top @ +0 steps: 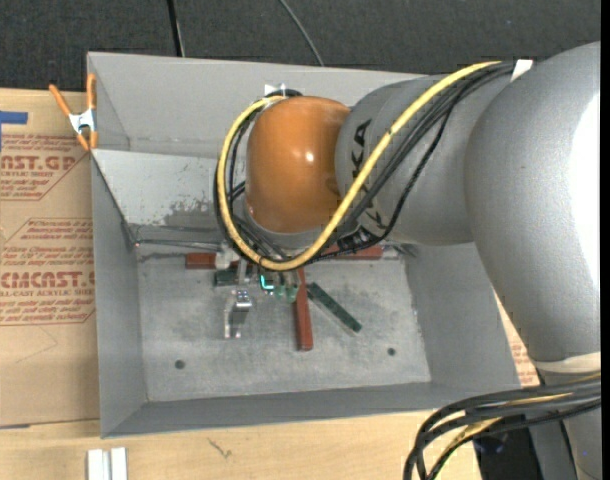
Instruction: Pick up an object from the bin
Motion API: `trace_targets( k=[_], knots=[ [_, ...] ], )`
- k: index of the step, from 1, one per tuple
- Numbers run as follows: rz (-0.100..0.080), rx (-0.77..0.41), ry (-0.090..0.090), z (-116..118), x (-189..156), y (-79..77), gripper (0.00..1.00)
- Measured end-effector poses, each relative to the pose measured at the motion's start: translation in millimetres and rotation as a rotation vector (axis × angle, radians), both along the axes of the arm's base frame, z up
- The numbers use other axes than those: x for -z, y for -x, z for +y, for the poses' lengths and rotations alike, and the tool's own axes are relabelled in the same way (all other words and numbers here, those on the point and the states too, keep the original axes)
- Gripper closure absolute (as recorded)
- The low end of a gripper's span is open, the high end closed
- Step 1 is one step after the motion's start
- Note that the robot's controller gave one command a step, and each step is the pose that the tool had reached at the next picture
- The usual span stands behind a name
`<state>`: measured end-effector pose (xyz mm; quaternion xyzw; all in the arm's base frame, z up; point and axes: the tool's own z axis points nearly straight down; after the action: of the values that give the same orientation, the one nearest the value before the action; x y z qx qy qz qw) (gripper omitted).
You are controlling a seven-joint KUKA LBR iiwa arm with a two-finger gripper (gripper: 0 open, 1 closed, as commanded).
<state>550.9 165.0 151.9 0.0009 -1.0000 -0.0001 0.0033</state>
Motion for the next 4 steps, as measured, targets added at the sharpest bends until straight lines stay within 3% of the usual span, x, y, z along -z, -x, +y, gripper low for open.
trace_targets(
  k=[1, 2, 3, 4],
  knots=[
    [-0.007, 0.001, -0.001, -1, -4, -2.1, 0.0],
    [-0.013, 0.055, -0.003, -17, 30, -28.2, 0.0],
    [-0.038, -0.105, -0.01, -78, 69, -48.1, 1.0],
    [-0.014, -0.107, -0.006, -79, 71, -43.0, 0.0]
  ],
)
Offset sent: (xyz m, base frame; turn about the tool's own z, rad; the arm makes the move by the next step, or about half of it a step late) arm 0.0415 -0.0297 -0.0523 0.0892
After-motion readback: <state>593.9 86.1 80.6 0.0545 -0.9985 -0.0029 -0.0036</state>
